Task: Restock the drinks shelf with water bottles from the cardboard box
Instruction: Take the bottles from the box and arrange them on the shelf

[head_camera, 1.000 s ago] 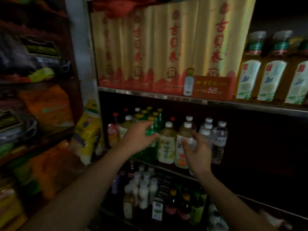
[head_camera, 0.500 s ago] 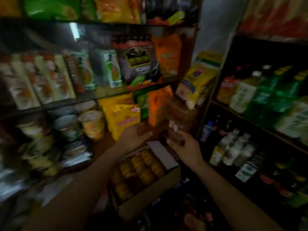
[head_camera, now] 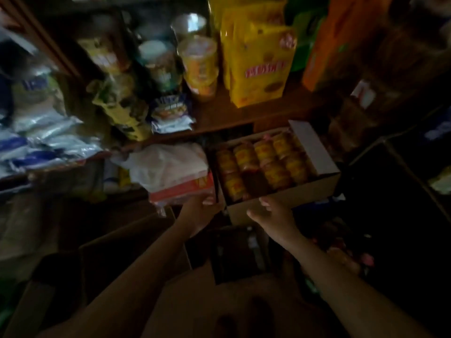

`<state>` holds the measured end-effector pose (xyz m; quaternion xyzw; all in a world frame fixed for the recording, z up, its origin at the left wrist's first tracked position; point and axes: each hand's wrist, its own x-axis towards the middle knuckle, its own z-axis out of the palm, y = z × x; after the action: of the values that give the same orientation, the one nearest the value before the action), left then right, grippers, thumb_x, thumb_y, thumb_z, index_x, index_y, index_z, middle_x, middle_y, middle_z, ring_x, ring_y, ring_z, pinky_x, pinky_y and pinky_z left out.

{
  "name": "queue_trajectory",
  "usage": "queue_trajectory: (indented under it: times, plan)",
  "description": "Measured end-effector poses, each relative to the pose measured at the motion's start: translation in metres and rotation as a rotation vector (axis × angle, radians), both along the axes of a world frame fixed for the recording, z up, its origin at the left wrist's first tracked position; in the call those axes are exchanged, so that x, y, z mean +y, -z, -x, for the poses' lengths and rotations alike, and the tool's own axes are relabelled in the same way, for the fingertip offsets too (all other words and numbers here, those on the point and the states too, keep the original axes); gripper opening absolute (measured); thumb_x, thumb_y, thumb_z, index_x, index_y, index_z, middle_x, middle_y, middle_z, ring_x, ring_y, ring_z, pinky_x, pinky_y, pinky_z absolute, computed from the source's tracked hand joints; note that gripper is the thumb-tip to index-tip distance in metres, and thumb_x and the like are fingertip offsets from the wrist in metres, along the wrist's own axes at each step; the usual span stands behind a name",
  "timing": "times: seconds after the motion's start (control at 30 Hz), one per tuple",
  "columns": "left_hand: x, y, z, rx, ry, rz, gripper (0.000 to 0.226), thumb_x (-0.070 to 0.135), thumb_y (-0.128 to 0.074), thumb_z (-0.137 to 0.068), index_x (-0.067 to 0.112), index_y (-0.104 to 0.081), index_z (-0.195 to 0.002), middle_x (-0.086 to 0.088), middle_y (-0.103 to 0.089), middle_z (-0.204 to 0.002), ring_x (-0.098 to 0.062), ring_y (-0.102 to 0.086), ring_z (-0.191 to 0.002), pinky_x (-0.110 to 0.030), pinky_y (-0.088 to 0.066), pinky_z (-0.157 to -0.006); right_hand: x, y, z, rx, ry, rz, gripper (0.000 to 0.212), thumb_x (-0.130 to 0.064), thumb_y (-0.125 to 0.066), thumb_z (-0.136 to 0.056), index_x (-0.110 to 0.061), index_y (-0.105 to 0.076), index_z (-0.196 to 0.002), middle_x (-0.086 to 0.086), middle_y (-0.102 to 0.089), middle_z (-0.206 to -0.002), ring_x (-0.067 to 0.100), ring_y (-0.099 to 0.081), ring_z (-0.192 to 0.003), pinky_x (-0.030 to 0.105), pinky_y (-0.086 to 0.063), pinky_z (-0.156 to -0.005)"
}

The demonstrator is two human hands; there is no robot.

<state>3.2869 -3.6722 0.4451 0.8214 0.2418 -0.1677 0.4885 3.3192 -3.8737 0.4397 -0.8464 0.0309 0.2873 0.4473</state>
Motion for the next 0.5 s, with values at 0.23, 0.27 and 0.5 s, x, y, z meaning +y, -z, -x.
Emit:
queue_trajectory:
  times: [0.23,0.27,0.5]
  plan:
    - [-0.032,0.188,0.010,0.265,-0.067,0.106,0.010,0.022,-0.061,-0.091,0.015,-0.063,-0.099,-0.001,-0.062,-0.090,-0.007,-0.055,-0.074,-0.015,-0.048,-0.062,-0.025,0.167,0.020,0.148,-0.043,0.124,0.047,-0.038,-0.062,-0.091,-0.012,-0.053,-0.129,0.000,-0.056,-0.127,0.020,-0.053,-0.120,0.025,-0.041,-0.084]
    - [-0.035,0.213,0.008,0.282,-0.080,0.110,0.007,0.021,-0.062,-0.091,0.017,-0.062,-0.086,-0.001,-0.061,-0.084,-0.009,-0.056,-0.072,-0.020,-0.051,-0.068,-0.026,0.188,0.020,0.170,-0.034,0.131,0.047,-0.034,-0.062,-0.091,-0.010,-0.053,-0.130,0.002,-0.056,-0.127,0.021,-0.052,-0.120,0.025,-0.040,-0.085]
    - [-0.050,0.384,-0.018,0.344,-0.026,0.155,0.020,0.021,-0.064,-0.089,0.006,-0.068,-0.103,-0.014,-0.068,-0.102,-0.031,-0.064,-0.101,-0.041,-0.051,-0.092,-0.032,0.331,0.017,0.221,0.086,0.068,0.051,-0.029,-0.071,-0.085,-0.010,-0.054,-0.129,0.004,-0.057,-0.126,0.023,-0.054,-0.119,0.043,-0.046,-0.100]
